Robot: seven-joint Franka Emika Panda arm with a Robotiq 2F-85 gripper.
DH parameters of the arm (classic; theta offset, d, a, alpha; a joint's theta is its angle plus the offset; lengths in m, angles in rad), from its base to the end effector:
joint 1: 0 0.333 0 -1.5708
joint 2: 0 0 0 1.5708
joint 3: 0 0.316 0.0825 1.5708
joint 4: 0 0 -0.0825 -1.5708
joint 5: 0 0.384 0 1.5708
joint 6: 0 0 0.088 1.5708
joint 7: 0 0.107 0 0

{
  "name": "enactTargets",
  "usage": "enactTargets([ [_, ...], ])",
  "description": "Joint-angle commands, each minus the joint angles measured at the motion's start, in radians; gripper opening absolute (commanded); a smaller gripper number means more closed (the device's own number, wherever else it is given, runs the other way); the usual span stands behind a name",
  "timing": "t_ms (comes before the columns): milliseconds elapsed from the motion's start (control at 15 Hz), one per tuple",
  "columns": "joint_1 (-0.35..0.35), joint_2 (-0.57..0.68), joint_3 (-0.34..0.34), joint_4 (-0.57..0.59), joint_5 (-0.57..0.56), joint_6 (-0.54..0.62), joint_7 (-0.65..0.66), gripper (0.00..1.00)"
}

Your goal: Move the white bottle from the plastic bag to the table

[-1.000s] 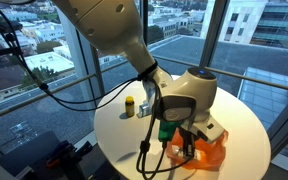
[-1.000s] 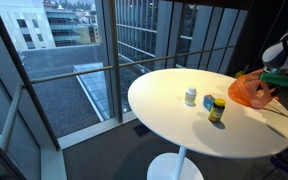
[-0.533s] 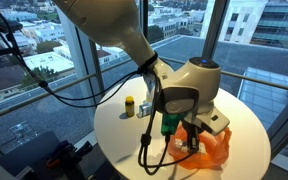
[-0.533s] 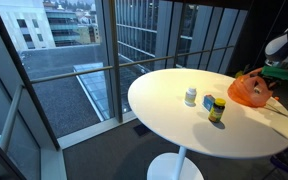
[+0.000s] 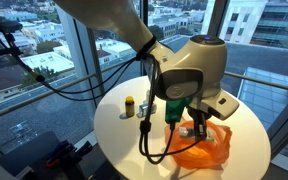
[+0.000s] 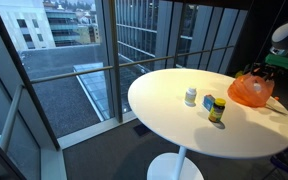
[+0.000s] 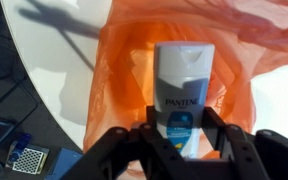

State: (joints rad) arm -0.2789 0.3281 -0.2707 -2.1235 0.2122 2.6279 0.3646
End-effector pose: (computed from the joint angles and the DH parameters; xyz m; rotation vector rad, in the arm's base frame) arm 0.5054 -0.3115 0.2789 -2.6759 1.5807 -0.3057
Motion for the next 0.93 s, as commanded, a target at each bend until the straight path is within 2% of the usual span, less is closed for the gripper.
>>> enactTargets([
  [0, 0.013, -0.071, -0.014, -0.029, -0.010, 0.015, -0.011, 0.24],
  [400, 0.031, -0.160, -0.013, -0.061, -0.026, 0.039, -0.001, 0.24],
  [867, 0.059, -0.311, 0.023, -0.164, -0.021, 0.037, -0.049, 0.24],
])
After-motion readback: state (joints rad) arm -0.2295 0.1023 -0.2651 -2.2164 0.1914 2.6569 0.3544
